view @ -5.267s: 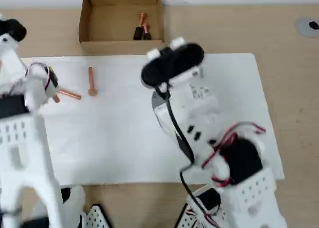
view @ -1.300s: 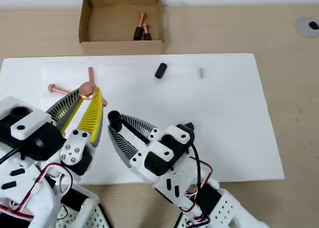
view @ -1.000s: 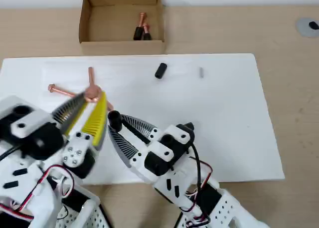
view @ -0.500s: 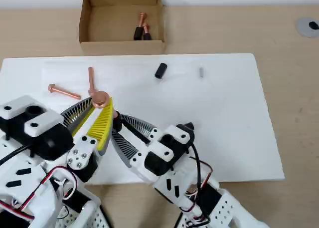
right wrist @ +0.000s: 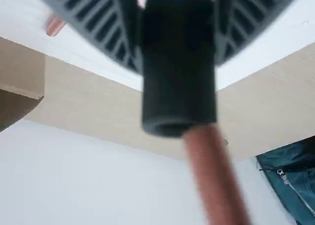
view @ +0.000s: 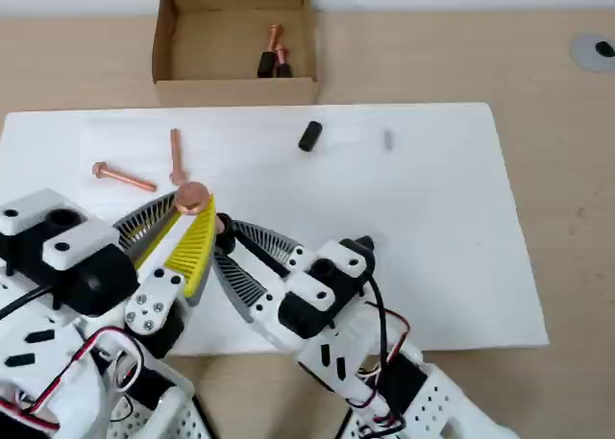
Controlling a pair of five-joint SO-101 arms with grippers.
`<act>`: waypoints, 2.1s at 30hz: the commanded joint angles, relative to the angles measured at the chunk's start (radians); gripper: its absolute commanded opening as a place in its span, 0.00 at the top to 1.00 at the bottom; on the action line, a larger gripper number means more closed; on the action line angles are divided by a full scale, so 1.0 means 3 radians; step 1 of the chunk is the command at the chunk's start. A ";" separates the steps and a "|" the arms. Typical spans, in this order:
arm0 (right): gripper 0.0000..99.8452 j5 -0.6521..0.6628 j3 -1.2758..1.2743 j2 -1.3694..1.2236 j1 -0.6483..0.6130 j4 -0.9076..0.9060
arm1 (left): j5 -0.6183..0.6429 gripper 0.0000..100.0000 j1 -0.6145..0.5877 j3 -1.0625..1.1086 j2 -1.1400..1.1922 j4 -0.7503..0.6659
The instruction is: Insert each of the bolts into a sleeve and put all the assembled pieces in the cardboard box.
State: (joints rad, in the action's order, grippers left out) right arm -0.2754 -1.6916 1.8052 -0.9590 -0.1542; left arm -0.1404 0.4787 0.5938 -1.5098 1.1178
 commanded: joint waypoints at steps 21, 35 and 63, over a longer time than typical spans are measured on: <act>0.99 -0.0031 0.0008 0.0309 0.0043 0.0082 | -0.0164 0.99 0.0015 -0.0010 0.0038 -0.0205; 0.99 -0.0031 0.0008 0.0309 0.0043 0.0082 | -0.0159 0.99 0.0015 0.0312 0.0013 -0.0404; 0.99 -0.0020 0.0008 0.0309 0.0059 0.0082 | 0.0118 0.87 -0.0399 0.0317 0.0018 -0.0394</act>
State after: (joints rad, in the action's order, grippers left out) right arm -0.2770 -1.6916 1.8052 -0.9574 -0.1542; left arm -0.1097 0.3744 0.7027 -1.5098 1.0226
